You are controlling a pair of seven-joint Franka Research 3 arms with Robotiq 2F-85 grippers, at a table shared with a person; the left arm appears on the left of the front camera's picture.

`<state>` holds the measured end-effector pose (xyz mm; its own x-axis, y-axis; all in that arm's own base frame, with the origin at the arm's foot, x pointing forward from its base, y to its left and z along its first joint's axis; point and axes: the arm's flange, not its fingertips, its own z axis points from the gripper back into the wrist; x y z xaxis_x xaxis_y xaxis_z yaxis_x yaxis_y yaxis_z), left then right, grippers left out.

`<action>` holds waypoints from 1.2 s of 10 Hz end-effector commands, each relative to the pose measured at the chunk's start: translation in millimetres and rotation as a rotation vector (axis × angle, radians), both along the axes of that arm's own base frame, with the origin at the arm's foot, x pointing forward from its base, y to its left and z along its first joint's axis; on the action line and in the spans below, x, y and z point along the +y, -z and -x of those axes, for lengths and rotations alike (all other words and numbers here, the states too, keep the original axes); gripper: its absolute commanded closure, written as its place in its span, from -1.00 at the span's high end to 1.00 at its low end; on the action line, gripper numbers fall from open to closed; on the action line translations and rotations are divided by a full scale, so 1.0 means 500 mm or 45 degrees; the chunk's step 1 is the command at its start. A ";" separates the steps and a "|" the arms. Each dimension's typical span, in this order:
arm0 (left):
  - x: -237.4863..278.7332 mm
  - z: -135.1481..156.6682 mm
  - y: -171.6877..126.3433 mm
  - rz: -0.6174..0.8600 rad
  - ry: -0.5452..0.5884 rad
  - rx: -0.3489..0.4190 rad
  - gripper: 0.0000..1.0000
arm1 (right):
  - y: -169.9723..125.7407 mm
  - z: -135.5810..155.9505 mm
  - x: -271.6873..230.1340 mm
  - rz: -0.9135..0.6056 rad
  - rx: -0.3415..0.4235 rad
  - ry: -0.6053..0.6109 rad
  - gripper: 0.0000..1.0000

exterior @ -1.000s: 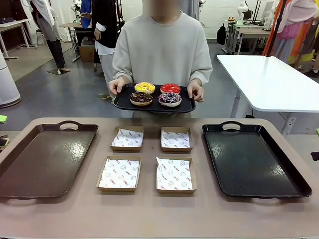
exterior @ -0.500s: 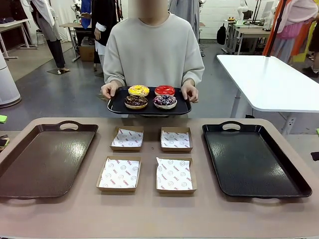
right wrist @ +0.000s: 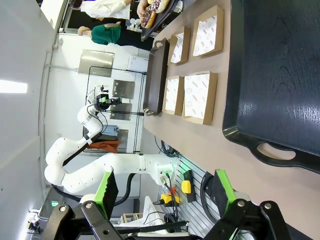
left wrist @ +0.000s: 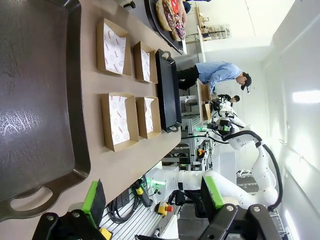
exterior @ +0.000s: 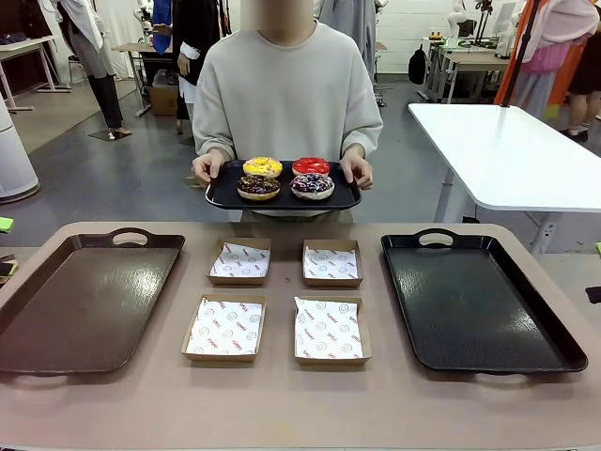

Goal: Individually package the donuts and arrange them on the tray.
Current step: Pick up one Paper togo box.

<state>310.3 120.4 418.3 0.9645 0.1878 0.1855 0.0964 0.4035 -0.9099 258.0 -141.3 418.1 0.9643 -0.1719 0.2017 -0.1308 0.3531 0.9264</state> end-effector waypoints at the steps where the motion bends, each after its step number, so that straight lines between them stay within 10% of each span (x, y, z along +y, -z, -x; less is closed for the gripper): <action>1: 0.002 0.001 0.000 0.018 0.000 -0.007 1.00 | -0.001 0.000 0.000 -0.012 -0.007 -0.002 1.00; 5: 0.002 0.001 0.000 0.018 0.000 -0.007 1.00 | -0.022 -0.034 0.018 0.041 -0.012 0.022 1.00; 12: 0.002 0.001 0.000 0.018 0.000 -0.007 1.00 | -0.232 -0.414 0.406 0.696 0.167 -0.133 1.00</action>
<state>310.4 119.9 417.2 0.9653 0.1870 0.1822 0.0937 0.4032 -0.9103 432.4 57.4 540.1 0.9827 0.0016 0.1850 -0.1321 0.7060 0.6958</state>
